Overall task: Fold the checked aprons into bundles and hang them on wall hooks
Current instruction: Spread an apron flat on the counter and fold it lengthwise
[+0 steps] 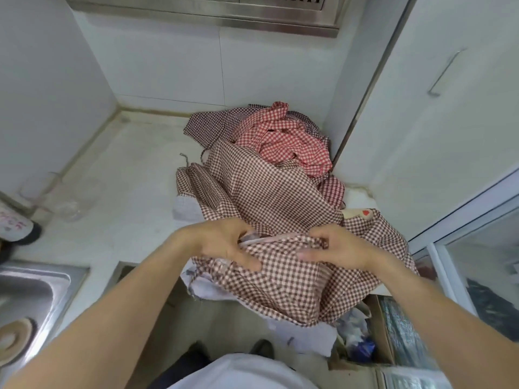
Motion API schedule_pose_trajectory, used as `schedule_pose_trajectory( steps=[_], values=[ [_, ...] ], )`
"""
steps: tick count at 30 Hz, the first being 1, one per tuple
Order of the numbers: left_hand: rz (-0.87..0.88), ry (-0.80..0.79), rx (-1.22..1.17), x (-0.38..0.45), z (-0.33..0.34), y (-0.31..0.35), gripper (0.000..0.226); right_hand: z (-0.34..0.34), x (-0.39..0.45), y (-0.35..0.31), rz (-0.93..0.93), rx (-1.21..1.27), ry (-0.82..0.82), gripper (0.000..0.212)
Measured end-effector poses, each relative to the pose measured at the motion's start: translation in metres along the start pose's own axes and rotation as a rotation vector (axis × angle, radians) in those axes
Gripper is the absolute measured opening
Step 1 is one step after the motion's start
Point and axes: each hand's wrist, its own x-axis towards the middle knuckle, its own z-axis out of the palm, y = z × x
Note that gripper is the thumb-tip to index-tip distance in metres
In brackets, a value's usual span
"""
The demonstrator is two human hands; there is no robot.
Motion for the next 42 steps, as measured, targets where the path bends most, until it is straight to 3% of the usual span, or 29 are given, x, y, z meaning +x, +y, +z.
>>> schedule_pose_trajectory(
  steps=[3,5,10,12,14,15,17,19,22,26,28,30,31,33,35,38,42],
  values=[
    [-0.019,0.198,0.186,0.013,-0.01,-0.012,0.014,-0.018,-0.019,0.002,-0.037,0.068,0.268,0.026],
    [0.04,0.291,0.146,0.018,-0.02,-0.015,0.023,-0.029,-0.032,0.0,-0.009,0.104,0.334,0.03],
    [0.109,0.711,-0.098,0.025,-0.031,-0.01,0.029,-0.036,-0.051,-0.005,0.119,0.057,0.283,0.04],
    [0.08,0.811,-0.305,0.029,-0.03,-0.008,0.028,-0.022,-0.046,0.006,0.149,-0.207,0.276,0.031],
    [-0.008,0.738,-0.683,0.032,-0.029,-0.005,0.025,0.001,-0.033,0.021,0.098,-0.419,0.292,0.015],
    [-0.055,0.655,-0.888,0.032,-0.028,-0.002,0.026,0.015,-0.027,0.03,0.135,-0.492,0.307,0.025],
    [-0.121,0.5,-1.096,0.03,-0.021,0.0,0.027,0.039,-0.012,0.044,0.315,-0.582,0.282,0.065],
    [-0.142,0.368,-1.064,0.023,-0.013,-0.001,0.027,0.071,0.0,0.055,0.4,-0.536,0.202,0.079],
    [-0.15,0.26,-0.941,0.017,-0.008,-0.008,0.029,0.126,0.004,0.031,0.48,-0.244,0.024,0.046],
    [-0.183,0.343,-0.561,0.016,-0.007,-0.017,0.027,0.182,0.002,0.014,0.716,0.25,-0.205,0.048],
    [-0.215,0.284,-0.486,0.014,-0.004,-0.026,0.036,0.195,0.004,0.021,0.756,0.309,-0.258,0.035],
    [-0.27,0.133,-0.569,0.014,0.001,-0.036,0.037,0.189,0.005,0.028,0.67,0.265,-0.181,0.03],
    [-0.287,0.054,-0.59,0.011,0.003,-0.037,0.032,0.18,0.005,0.031,0.594,0.265,-0.095,0.039],
    [-0.313,-0.057,-0.53,0.009,0.008,-0.042,0.028,0.156,0.003,0.025,0.431,0.464,0.086,0.053],
    [-0.317,-0.141,-0.497,0.01,0.013,-0.043,0.032,0.135,0.0,0.018,0.303,0.732,0.204,0.052],
    [-0.27,-0.239,-0.495,0.008,0.014,-0.037,0.028,0.117,-0.006,0.005,0.216,0.893,0.236,0.058],
    [-0.156,-0.239,-0.408,0.002,0.004,-0.03,0.023,0.1,-0.007,-0.007,0.299,0.705,0.213,0.047]
  ],
)
